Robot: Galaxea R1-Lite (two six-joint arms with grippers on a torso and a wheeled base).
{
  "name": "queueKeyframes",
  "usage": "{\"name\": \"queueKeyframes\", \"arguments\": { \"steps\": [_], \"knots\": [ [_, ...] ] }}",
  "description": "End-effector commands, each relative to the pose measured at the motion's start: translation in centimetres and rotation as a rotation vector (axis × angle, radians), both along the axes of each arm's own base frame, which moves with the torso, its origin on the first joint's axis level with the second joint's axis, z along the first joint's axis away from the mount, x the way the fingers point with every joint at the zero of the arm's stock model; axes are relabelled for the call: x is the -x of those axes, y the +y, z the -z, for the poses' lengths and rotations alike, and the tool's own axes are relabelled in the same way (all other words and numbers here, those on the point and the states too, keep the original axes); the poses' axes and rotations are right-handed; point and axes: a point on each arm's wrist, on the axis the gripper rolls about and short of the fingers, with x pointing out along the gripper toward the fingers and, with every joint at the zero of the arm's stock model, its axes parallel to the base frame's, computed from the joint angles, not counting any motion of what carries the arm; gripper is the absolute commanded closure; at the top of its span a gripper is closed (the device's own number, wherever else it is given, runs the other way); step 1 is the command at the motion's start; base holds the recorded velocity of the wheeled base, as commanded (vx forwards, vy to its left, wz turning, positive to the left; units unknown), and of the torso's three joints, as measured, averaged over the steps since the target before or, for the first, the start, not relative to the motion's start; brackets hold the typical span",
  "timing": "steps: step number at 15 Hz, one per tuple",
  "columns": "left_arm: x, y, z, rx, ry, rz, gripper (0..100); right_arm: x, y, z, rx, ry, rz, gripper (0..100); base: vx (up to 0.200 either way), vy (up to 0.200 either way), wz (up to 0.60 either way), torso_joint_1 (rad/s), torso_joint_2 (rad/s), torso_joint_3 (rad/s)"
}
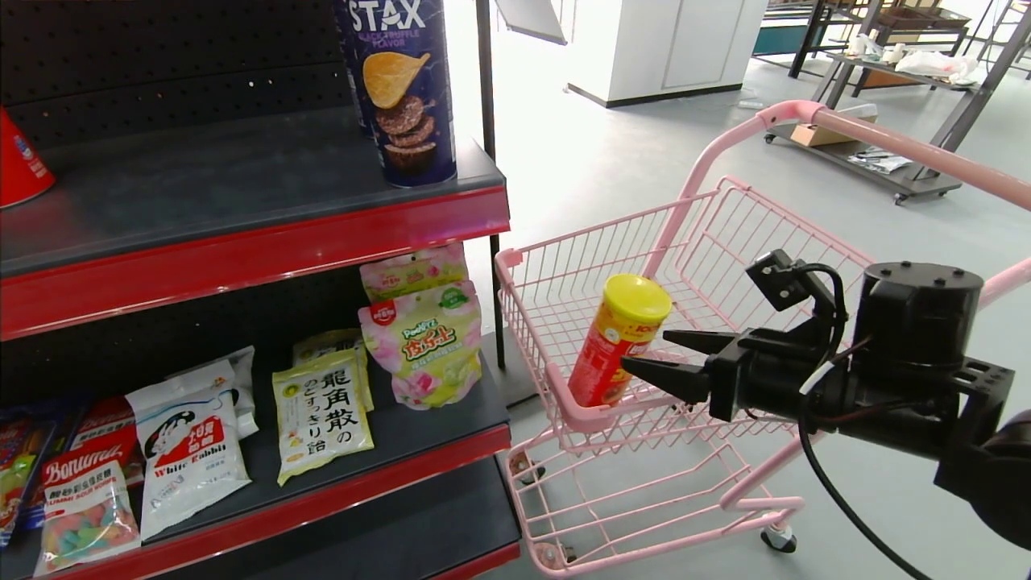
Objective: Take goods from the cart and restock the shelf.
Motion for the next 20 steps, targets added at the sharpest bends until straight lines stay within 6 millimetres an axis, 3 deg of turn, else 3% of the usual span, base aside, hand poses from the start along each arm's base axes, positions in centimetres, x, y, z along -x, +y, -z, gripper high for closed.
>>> {"name": "queueKeyframes", "arguments": {
  "steps": [1,2,6,12,13,18,20],
  "knots": [
    [0.0,0.0,0.0,0.000,0.000,0.000,0,-1.4,0.7,1.2,0.012,0.029,-0.004,0,0.000,0.000,0.00,0.000,0.00,0.000],
    [0.0,0.0,0.0,0.000,0.000,0.000,0,-1.4,0.7,1.2,0.012,0.029,-0.004,0,0.000,0.000,0.00,0.000,0.00,0.000],
    [0.0,0.0,0.0,0.000,0.000,-0.001,0,-5.4,2.5,1.9,0.006,0.015,-0.004,0,0.000,0.000,0.00,0.000,0.00,0.000],
    [0.0,0.0,0.0,0.000,0.000,-0.001,0,-6.9,4.8,3.3,0.010,0.030,-0.038,0,0.000,0.000,0.00,0.000,0.00,0.000],
    [0.0,0.0,0.0,0.000,0.000,-0.001,0,-7.0,4.9,3.6,0.008,0.025,-0.035,100,0.000,0.000,0.00,0.000,0.00,0.000],
    [0.0,0.0,0.0,0.000,0.000,-0.001,0,-7.1,4.7,3.0,-0.010,-0.003,-0.023,100,0.000,0.000,0.00,0.000,0.00,0.000],
    [0.0,0.0,0.0,0.000,0.000,-0.001,0,-6.4,4.2,0.6,-0.031,-0.064,0.000,100,0.000,0.000,0.00,0.000,0.00,0.000]
  ]
}}
